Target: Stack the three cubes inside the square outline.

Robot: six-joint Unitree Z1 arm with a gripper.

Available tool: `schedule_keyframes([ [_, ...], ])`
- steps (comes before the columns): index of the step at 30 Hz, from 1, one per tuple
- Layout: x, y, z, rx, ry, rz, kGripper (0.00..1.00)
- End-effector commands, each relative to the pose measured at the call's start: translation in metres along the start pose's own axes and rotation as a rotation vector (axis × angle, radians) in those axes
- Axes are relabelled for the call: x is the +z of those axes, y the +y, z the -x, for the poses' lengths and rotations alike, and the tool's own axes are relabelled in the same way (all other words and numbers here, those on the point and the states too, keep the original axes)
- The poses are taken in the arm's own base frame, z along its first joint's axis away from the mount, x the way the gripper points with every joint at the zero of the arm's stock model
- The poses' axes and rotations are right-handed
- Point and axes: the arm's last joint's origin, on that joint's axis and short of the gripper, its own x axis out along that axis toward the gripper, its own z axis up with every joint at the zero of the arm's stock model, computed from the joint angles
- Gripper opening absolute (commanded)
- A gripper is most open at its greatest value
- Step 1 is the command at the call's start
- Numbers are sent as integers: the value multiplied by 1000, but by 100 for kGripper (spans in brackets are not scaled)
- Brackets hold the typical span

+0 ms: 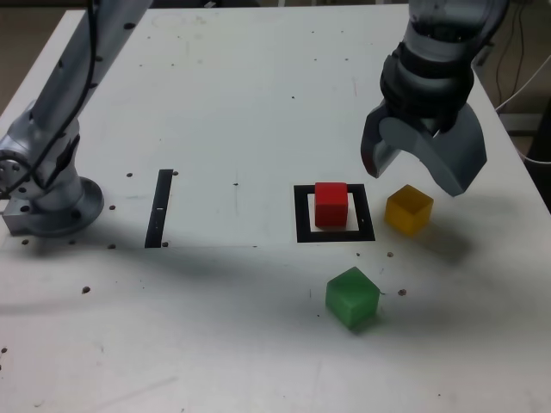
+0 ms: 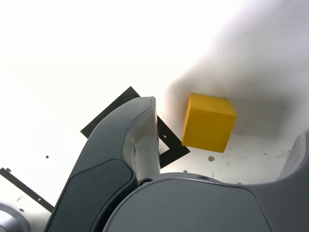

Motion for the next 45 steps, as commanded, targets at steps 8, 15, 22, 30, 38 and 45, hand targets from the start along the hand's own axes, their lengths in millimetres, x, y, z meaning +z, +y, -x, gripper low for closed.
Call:
schedule_keyframes([
  [8, 0, -1, 0, 19, 12, -8, 99],
  [15, 6, -1, -12, 19, 32, -15, 99],
  [22, 14, -3, -23, 10, 49, -25, 98],
  [30, 21, -10, -30, 5, 61, -35, 95],
  [38, 26, -15, -29, 7, 58, -41, 91],
  [45, 26, -16, -34, -3, 76, -36, 76],
])
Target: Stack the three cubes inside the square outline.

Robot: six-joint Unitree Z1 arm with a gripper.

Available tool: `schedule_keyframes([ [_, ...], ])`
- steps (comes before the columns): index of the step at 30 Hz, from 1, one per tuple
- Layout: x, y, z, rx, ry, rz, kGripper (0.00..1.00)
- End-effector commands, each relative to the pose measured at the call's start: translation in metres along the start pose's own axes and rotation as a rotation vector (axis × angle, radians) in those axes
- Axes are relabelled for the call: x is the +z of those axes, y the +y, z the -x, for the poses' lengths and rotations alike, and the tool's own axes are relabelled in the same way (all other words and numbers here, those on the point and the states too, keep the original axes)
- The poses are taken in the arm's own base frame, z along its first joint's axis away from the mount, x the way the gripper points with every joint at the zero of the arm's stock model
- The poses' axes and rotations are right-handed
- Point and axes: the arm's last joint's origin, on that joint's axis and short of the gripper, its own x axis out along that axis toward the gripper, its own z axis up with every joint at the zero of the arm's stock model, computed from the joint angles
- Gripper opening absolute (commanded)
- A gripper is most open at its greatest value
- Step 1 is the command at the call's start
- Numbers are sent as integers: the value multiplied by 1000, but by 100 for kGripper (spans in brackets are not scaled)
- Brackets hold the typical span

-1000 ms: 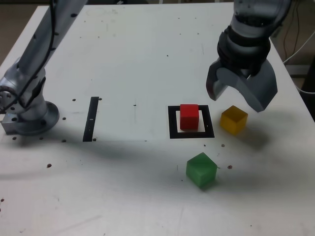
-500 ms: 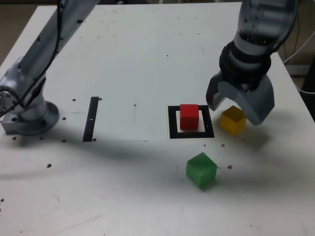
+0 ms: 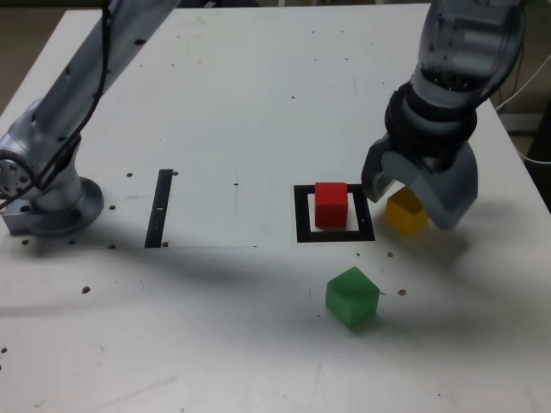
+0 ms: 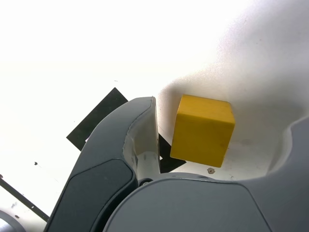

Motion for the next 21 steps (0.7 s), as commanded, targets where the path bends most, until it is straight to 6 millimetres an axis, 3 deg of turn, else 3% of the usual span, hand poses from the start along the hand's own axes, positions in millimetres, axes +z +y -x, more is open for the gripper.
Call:
schedule_keyframes([
  [1, 2, -1, -6, -9, 18, 2, 73],
  [12, 4, -2, -8, -4, 16, 22, 40],
  [21, 8, -5, -10, -4, 16, 16, 32],
])
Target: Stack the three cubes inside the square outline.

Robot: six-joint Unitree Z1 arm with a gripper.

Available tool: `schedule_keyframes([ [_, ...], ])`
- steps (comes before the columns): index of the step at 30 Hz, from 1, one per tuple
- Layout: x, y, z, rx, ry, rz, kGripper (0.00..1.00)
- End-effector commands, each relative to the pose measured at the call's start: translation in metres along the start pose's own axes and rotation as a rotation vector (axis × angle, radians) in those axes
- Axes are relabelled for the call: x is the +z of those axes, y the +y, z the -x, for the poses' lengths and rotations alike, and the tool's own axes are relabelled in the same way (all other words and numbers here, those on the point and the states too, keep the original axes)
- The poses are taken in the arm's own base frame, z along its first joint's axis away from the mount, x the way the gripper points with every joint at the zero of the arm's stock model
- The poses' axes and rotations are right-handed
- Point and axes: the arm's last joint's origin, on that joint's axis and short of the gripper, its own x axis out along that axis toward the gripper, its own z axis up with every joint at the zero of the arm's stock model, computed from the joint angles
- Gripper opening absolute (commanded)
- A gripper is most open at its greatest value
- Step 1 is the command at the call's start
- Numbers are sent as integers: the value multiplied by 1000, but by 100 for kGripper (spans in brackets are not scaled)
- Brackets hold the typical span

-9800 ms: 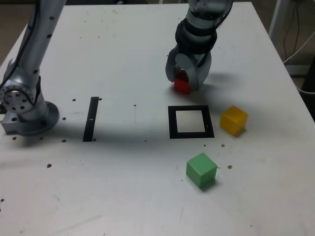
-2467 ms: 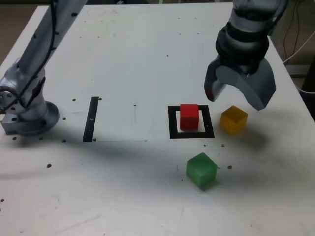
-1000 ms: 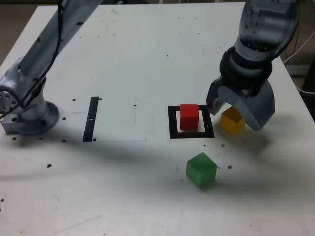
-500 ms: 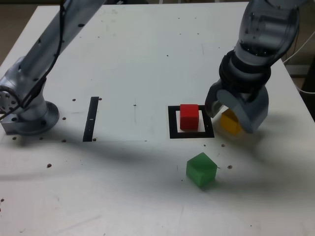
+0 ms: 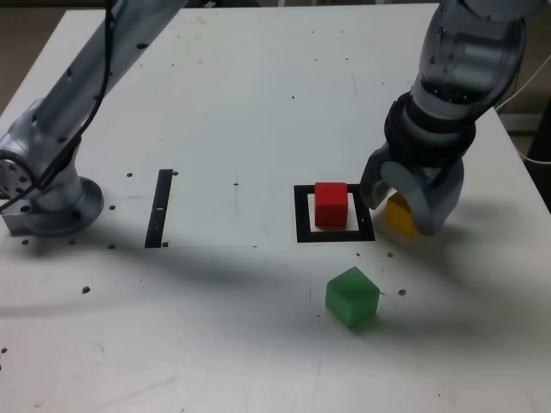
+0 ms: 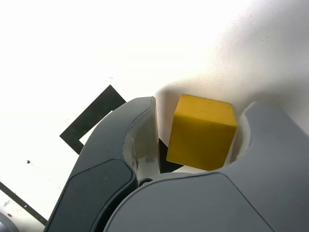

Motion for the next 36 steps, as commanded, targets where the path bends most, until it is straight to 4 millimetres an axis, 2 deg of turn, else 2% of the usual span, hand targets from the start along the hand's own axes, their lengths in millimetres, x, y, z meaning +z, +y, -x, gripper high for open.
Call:
schedule_keyframes([
  [1, 2, -1, -2, 0, 3, -1, 31],
  [15, 2, -1, -1, 1, 2, 2, 30],
  [22, -3, -1, 7, 7, -3, 17, 30],
  [27, -11, -1, 20, 16, -10, 41, 30],
  [36, -36, -1, 59, 16, -38, 123, 30],
])
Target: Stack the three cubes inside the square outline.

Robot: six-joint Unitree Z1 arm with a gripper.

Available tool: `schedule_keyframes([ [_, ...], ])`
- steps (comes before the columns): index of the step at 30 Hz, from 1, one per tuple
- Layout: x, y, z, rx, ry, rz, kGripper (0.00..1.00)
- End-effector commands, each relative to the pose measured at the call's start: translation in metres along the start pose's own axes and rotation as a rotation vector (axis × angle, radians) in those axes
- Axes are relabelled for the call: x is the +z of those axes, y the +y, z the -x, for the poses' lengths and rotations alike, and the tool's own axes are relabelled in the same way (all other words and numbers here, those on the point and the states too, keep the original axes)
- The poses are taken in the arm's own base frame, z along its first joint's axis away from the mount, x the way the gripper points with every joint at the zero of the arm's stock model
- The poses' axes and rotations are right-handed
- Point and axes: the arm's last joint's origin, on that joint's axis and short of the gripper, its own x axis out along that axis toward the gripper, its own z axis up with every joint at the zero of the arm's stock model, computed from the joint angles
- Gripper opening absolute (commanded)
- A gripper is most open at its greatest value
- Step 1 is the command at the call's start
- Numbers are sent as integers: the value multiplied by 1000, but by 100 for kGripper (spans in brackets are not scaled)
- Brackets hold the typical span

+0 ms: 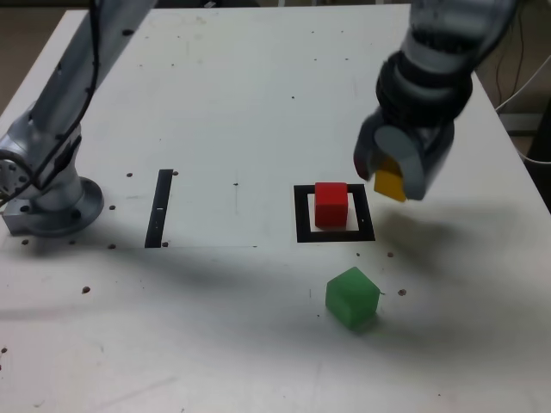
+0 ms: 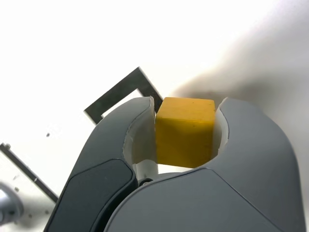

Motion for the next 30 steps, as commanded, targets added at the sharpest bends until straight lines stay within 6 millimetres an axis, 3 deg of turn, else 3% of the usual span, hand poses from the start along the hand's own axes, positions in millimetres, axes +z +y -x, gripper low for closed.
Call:
schedule_keyframes([
  [1, -10, 1, 13, 0, -13, 30, 30],
  [18, -44, -4, 25, -103, 37, 223, 30],
  [30, -54, -5, 15, -205, 86, 452, 30],
])
